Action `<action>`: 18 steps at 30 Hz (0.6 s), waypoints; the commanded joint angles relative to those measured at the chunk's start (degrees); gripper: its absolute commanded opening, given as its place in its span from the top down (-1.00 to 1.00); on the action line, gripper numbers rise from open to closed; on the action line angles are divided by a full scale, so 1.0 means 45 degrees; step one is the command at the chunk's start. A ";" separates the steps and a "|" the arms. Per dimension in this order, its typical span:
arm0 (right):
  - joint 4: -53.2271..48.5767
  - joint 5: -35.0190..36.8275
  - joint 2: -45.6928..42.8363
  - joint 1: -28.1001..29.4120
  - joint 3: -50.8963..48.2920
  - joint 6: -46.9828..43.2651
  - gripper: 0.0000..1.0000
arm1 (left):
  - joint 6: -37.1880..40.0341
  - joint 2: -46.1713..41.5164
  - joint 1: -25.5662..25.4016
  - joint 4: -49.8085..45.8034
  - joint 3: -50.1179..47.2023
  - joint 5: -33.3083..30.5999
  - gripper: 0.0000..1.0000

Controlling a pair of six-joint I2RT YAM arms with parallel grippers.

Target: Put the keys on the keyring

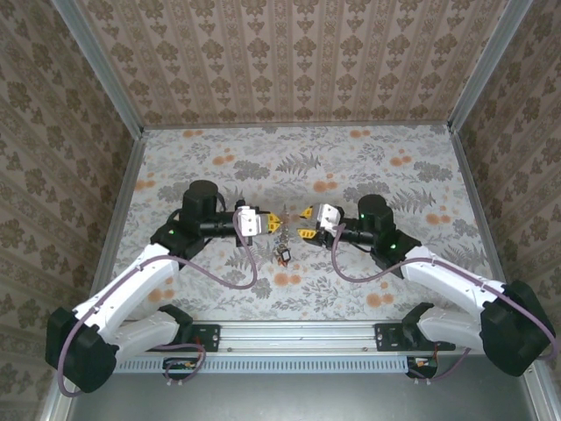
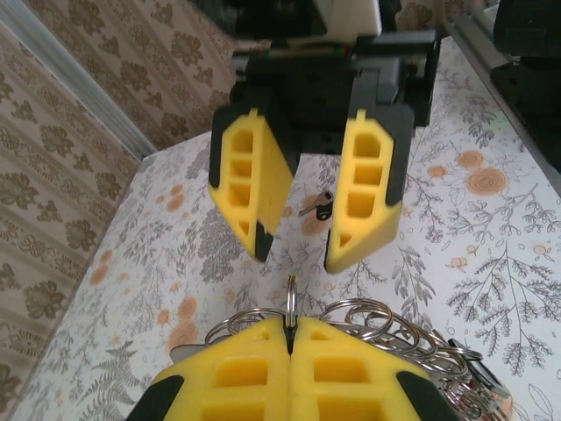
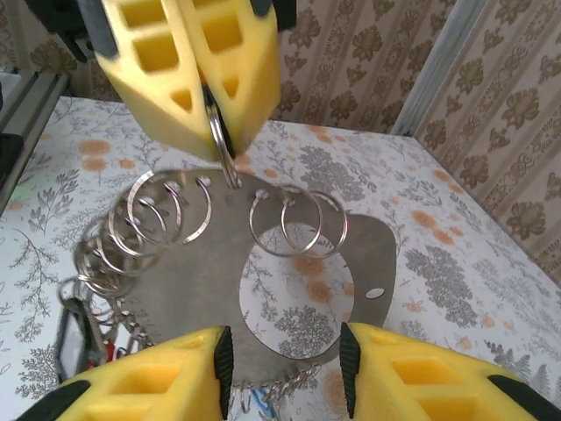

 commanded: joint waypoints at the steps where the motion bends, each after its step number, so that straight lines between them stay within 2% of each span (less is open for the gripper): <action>1: 0.1072 -0.0405 0.0258 -0.0048 0.0241 0.0936 0.15 | 0.0589 -0.0289 0.0045 -0.0391 0.0518 0.0958 1.00; 4: 0.1673 -0.0839 0.0521 -0.0150 0.0271 0.2970 0.03 | 0.0724 -0.0289 0.0045 -0.0431 0.0494 0.1082 1.00; 8: 0.1272 -0.2840 0.0721 -0.0702 0.0658 0.6083 0.12 | 0.0713 -0.0271 0.0086 -0.0331 0.0479 0.1169 1.00; 13: 0.0687 -0.3925 0.0528 -0.0724 0.0721 0.7722 0.24 | 0.0790 -0.0049 0.0104 -0.0377 0.0833 0.1861 1.00; 18: 0.1215 -0.4785 0.0812 -0.0803 0.0769 0.9287 0.27 | 0.1115 0.0213 0.0109 -0.0775 0.1189 0.2260 1.00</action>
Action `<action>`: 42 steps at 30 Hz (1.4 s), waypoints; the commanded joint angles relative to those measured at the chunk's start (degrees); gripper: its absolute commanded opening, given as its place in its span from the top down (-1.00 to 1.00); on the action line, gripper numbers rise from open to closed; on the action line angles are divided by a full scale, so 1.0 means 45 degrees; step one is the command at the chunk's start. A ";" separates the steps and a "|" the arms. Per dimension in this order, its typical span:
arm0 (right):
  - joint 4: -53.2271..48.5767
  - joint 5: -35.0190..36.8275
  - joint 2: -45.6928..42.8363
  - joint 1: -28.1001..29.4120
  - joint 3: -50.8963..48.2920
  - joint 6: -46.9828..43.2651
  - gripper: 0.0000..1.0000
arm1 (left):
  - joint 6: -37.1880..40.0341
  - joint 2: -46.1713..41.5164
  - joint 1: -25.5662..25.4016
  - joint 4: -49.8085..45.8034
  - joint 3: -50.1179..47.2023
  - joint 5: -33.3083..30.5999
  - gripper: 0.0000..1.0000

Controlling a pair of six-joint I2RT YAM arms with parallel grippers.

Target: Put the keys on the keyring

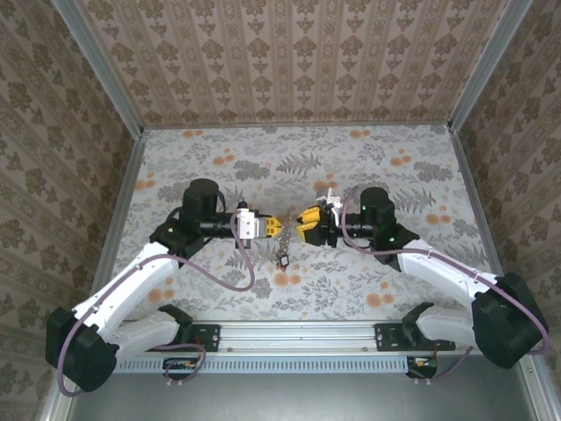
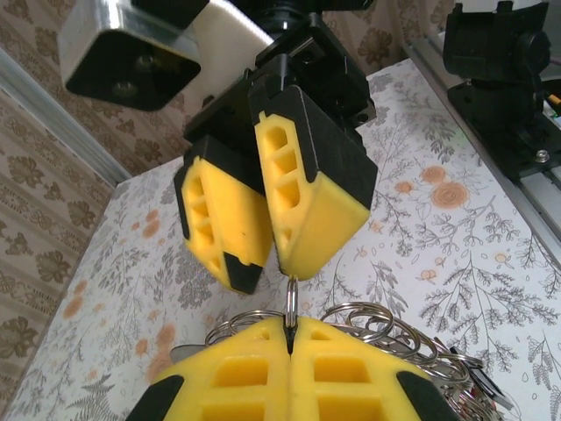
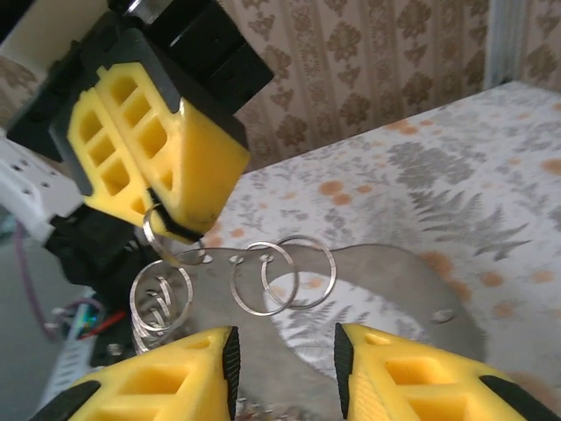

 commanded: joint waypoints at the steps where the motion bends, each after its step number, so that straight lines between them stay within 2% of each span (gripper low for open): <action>1: 0.0520 -0.1336 0.0218 -0.0089 0.0424 0.1889 0.28 | 0.0587 0.0109 0.0117 -0.0198 0.0743 0.0983 1.00; 8: 0.2922 -0.1948 0.0925 -0.0478 0.0336 0.4342 0.31 | 0.0799 0.0385 0.0119 -0.0413 0.0968 0.1195 1.00; 19: 0.4482 -0.2042 0.1501 -0.0599 0.0357 0.5859 0.29 | 0.0896 0.0619 0.0119 -0.0349 0.1133 0.1274 1.00; 24: 0.4182 -0.2197 0.1576 -0.0597 0.0347 0.5811 0.39 | 0.0930 0.0654 0.0138 -0.0320 0.1149 0.1237 1.00; 29: 0.3044 -0.2078 0.1329 -0.0616 0.0298 0.5112 0.28 | 0.0935 0.0601 0.0159 -0.0329 0.1153 0.1255 1.00; 35: 0.3280 -0.2532 0.1401 -0.0602 0.0410 0.5344 0.28 | 0.0994 0.0658 0.0159 -0.0329 0.1119 0.1216 1.00; 42: 0.3717 -0.2537 0.1619 -0.0607 0.0623 0.5486 0.38 | 0.1015 0.0698 0.0158 -0.0295 0.1150 0.1291 1.00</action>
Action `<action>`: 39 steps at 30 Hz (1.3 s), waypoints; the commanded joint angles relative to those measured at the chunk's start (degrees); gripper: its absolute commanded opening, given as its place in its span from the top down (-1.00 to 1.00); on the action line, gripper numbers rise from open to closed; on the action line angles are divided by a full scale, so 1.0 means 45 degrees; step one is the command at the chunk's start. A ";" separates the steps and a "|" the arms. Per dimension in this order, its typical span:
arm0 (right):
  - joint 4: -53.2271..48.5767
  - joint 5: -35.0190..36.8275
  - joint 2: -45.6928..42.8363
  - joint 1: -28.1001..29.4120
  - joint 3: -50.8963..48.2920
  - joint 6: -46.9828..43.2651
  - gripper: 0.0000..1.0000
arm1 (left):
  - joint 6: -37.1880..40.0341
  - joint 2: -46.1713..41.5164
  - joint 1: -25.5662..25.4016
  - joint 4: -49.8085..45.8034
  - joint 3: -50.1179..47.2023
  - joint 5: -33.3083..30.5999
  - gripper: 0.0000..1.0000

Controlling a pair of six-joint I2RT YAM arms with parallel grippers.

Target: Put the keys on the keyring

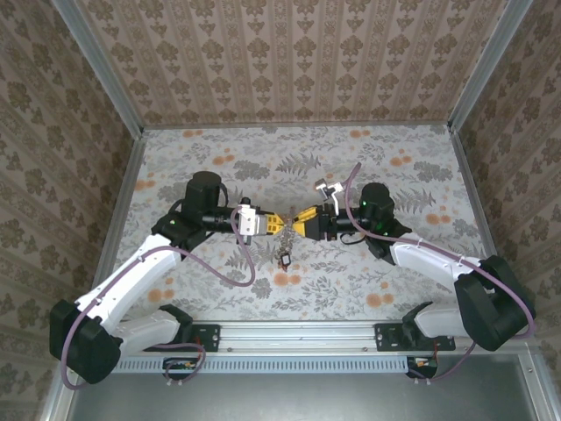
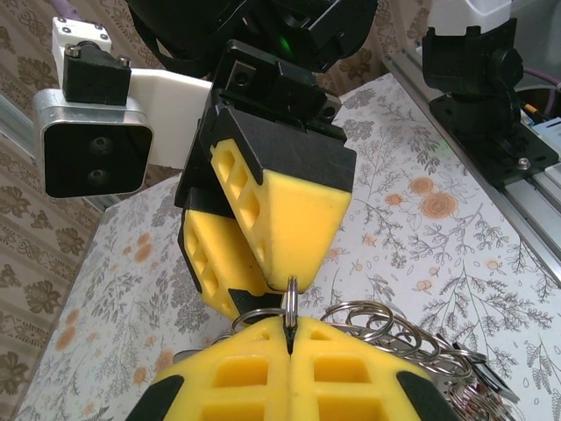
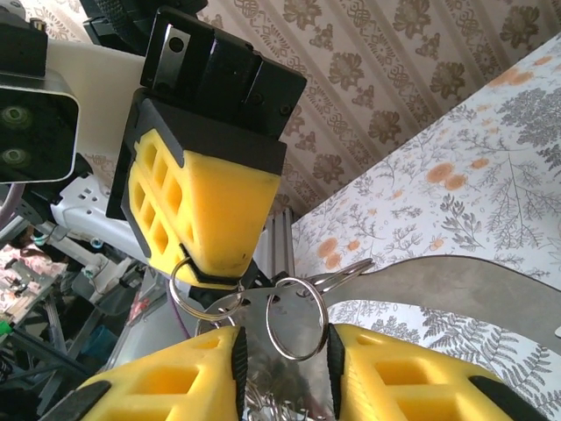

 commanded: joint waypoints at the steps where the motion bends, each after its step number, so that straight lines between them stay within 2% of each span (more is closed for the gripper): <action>1: 0.0528 -0.0319 0.0208 -0.0082 0.0542 0.0172 0.39 | 0.0304 0.0010 0.0085 0.0278 0.0482 0.0688 1.00; 8: 0.1221 -0.0315 0.0615 -0.0087 0.0729 0.0574 0.54 | 0.0306 -0.0025 0.0075 0.0247 0.0468 0.0687 1.00; 12: 0.1184 -0.0413 0.0633 -0.0082 0.0695 0.0462 0.73 | 0.0309 -0.0026 0.0077 0.0260 0.0479 0.0628 1.00; 16: 0.0849 -0.0377 0.0331 -0.0082 0.0612 -0.0215 0.96 | 0.0334 -0.0051 0.0076 0.0167 0.0466 0.0582 1.00; 19: 0.0485 -0.0187 -0.0068 -0.0062 0.0592 -0.1172 1.00 | 0.0404 -0.0162 0.0056 -0.0063 0.0409 0.0428 0.99; 21: 0.0153 0.0075 -0.0403 -0.0024 0.0592 -0.2001 1.00 | 0.0501 -0.0270 0.0017 -0.0402 0.0396 0.0301 0.70; 24: -0.0242 0.0602 -0.0819 0.0016 0.0611 -0.3126 1.00 | 0.0641 -0.0513 -0.0031 -0.0982 0.0388 -0.0021 0.58; 26: -0.0586 0.0681 -0.0925 0.0016 0.0796 -0.3780 1.00 | 0.0629 -0.0754 -0.0042 -0.1156 0.0316 -0.0295 0.32; 28: -0.0764 0.0642 -0.0959 0.0017 0.0913 -0.4253 1.00 | 0.0573 -0.0945 -0.0041 -0.1236 0.0257 -0.0488 0.15; 33: -0.1757 0.0662 -0.1304 0.0016 0.1189 -0.5766 1.00 | 0.0410 -0.1391 -0.0029 -0.1567 0.0261 -0.0796 -0.06; 39: -0.3682 0.0513 -0.1842 0.0038 0.1784 -0.7694 1.00 | 0.0058 -0.1823 0.0055 -0.2219 0.0420 -0.1083 -0.10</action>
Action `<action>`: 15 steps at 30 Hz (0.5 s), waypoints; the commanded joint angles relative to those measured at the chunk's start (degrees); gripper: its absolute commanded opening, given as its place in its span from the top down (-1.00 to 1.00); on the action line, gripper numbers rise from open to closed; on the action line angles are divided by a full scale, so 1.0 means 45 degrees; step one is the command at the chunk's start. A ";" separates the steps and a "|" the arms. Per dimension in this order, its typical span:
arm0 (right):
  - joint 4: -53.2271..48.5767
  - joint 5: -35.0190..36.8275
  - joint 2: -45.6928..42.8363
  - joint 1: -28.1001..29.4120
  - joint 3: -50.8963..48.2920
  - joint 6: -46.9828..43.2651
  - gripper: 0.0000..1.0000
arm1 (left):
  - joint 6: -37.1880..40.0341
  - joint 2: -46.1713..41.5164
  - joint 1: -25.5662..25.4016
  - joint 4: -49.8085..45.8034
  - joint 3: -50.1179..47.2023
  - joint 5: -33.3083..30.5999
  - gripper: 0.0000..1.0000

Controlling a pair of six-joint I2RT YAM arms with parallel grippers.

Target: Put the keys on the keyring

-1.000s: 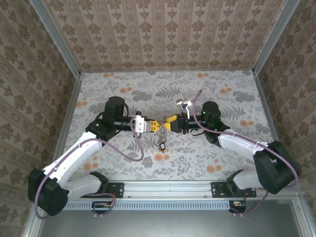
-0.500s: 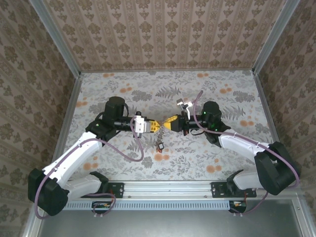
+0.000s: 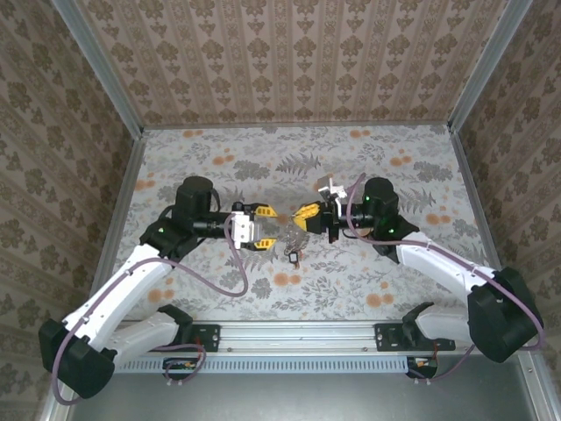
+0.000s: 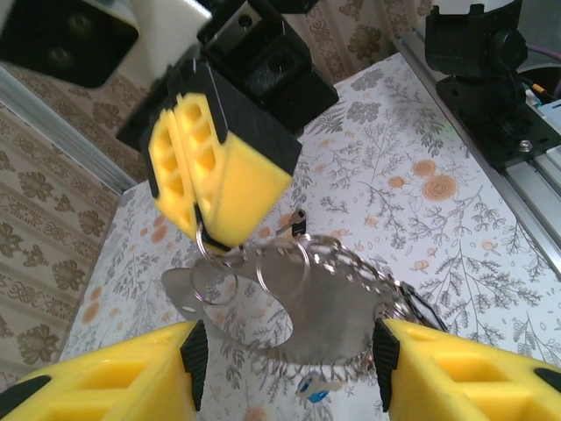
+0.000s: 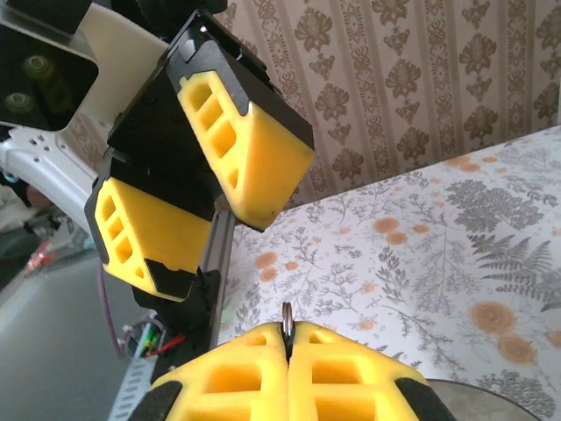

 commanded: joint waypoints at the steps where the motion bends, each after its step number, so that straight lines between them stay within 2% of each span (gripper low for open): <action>1: -0.1016 -0.0185 -0.0512 0.0040 0.0820 -0.1769 1.00 | -0.0313 -0.0307 0.0075 -0.0621 0.0427 -0.0123 -0.10; 10: -0.1981 -0.0767 -0.0474 0.0204 0.1404 -0.3936 1.00 | -0.0358 -0.0063 0.0095 -0.0492 0.0858 0.0137 -0.06; 15: -0.2310 -0.0949 -0.0330 0.0284 0.1788 -0.4330 1.00 | -0.0256 0.0034 0.0086 -0.0286 0.0913 0.0233 0.02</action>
